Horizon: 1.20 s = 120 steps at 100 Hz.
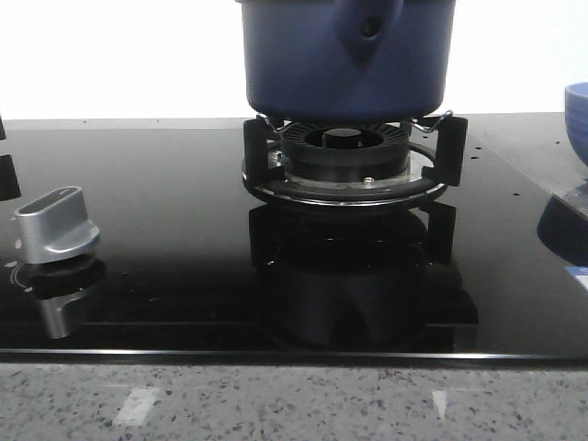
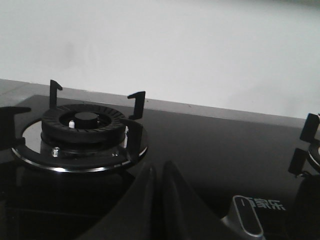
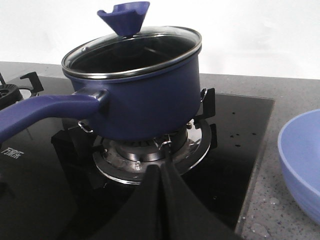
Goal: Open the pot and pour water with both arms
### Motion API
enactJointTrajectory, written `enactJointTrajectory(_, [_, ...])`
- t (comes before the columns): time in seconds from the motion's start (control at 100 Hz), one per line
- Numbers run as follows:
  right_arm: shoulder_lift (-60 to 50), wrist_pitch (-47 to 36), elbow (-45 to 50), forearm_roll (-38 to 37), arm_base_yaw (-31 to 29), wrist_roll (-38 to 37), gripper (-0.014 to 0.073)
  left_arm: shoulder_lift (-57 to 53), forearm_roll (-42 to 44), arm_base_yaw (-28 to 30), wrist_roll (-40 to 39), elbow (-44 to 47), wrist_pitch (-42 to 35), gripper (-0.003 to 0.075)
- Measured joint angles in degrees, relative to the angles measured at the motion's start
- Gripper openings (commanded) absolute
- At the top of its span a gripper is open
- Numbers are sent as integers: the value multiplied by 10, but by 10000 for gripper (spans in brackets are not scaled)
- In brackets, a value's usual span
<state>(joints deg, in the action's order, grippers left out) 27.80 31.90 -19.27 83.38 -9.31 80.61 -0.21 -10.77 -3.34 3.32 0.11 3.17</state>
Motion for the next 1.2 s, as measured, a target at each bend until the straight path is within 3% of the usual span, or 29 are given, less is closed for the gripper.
enactJointTrajectory(1.2, [0,-27,-1,27,0,-5,-67,0,2,-5,0,0,2,-20])
